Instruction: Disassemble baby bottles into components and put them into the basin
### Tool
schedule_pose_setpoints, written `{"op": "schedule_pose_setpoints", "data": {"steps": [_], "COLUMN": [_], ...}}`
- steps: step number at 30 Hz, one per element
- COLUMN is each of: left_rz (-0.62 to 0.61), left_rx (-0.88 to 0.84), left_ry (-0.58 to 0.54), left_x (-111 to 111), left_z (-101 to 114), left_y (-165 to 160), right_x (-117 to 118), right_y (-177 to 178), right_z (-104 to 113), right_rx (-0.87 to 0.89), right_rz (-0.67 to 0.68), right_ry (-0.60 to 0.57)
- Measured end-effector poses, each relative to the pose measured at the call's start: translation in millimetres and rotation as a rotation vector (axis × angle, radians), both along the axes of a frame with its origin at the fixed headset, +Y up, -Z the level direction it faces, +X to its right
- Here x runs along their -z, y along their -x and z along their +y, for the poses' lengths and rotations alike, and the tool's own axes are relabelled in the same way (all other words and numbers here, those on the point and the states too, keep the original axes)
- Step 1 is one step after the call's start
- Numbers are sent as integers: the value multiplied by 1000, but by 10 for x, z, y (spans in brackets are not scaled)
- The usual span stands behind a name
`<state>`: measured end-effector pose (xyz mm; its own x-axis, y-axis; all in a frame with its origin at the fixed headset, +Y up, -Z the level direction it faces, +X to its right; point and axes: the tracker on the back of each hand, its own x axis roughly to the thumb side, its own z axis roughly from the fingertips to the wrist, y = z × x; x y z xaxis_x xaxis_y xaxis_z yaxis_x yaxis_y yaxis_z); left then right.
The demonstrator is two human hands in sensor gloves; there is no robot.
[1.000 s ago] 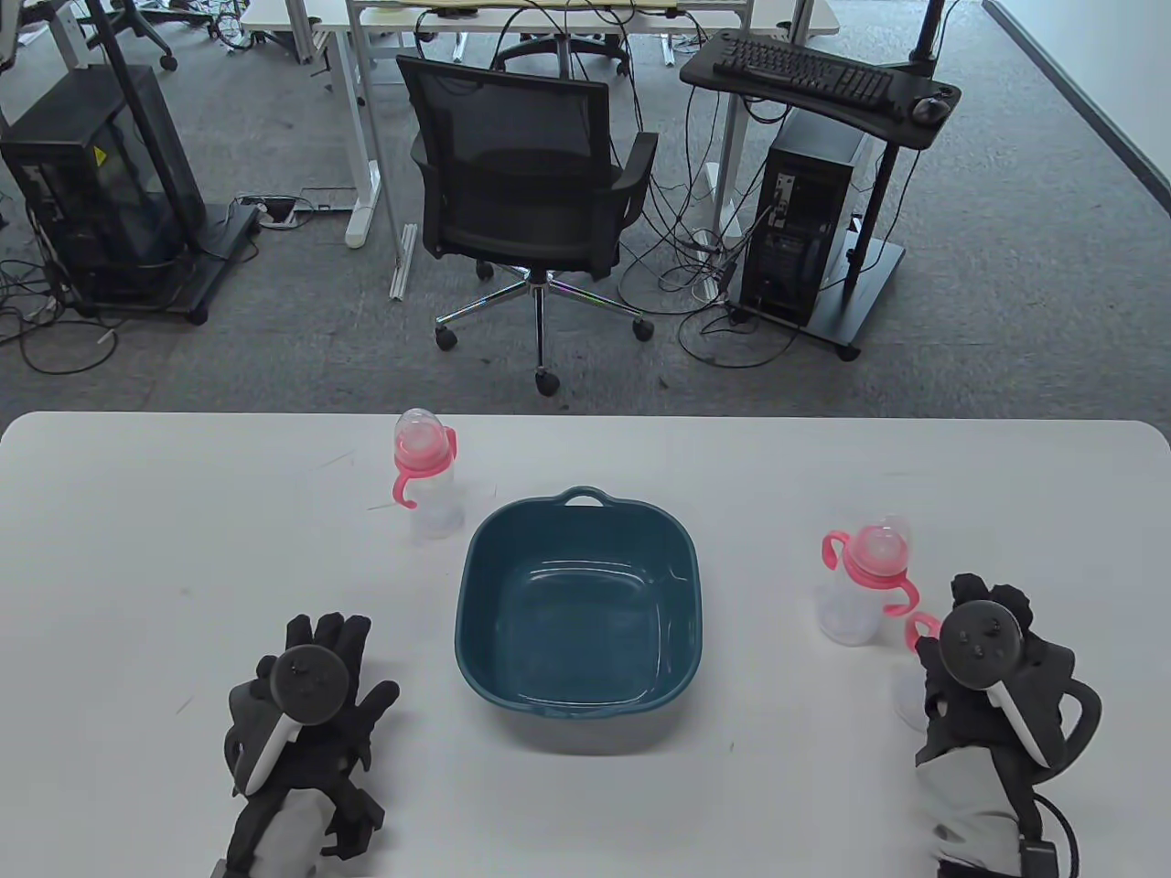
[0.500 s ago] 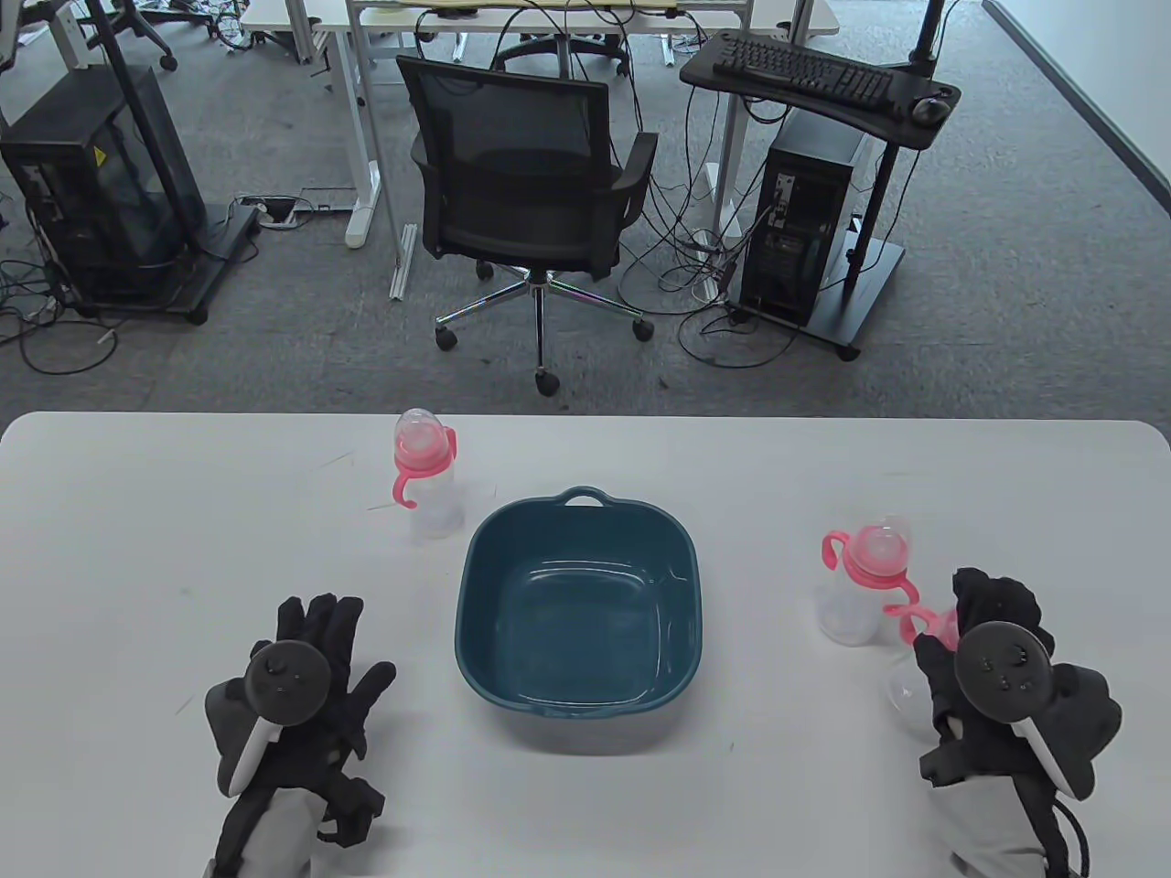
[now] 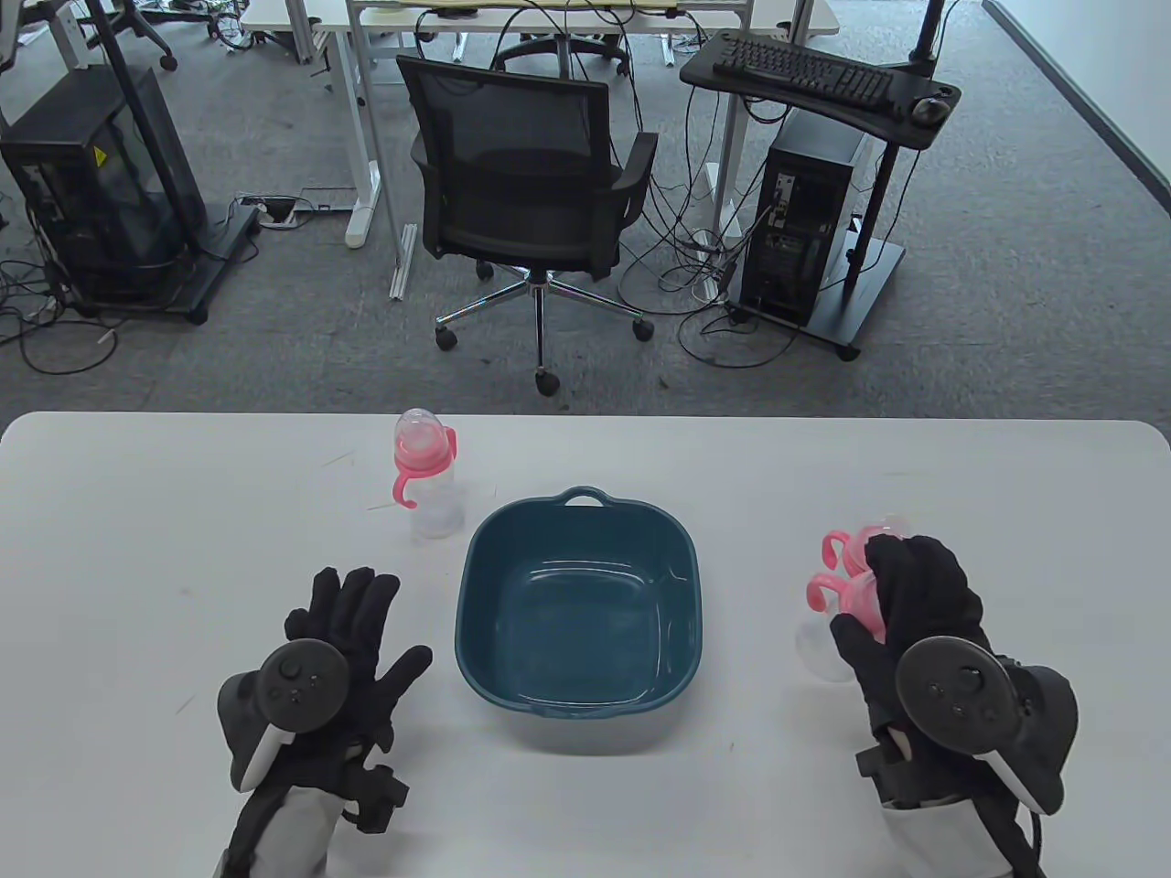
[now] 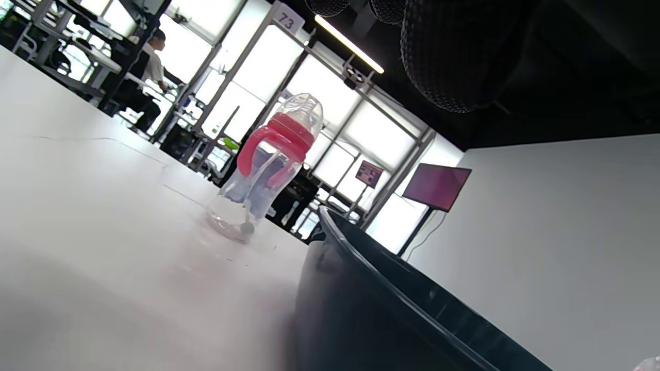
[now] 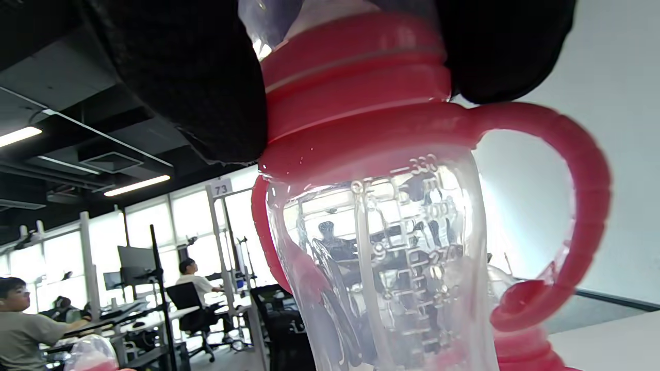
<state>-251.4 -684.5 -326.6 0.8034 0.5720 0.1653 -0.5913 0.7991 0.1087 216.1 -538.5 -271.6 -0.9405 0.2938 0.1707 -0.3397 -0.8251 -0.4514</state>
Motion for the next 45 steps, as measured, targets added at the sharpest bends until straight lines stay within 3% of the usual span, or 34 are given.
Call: {"op": "schedule_pose_setpoints", "data": {"steps": [11,20,31,37,40,45], "left_rz": [-284,-376,-304,-300,-309,-360], "left_rx": [-149,-159,-198,-252,-274,-305], "left_ry": [-71,-52,-148,-127,-64,24], "left_x": [-22,32,41,24,52,92], "left_z": [303,310,155,80,59,-9], "left_y": [-614,-1026,-1069,-960,-883,-867], "right_x": [81,226,427,537,559,550], "right_y": [877,1369,1527,1519,1494,1512], "right_z": [-46,-248,-546,-674,-697,-706], "right_rx": [20,104,326,416,492,471], "right_rz": [224,351,477,538,580,589], "right_ry": [-1,36,116,169,174,171]}}
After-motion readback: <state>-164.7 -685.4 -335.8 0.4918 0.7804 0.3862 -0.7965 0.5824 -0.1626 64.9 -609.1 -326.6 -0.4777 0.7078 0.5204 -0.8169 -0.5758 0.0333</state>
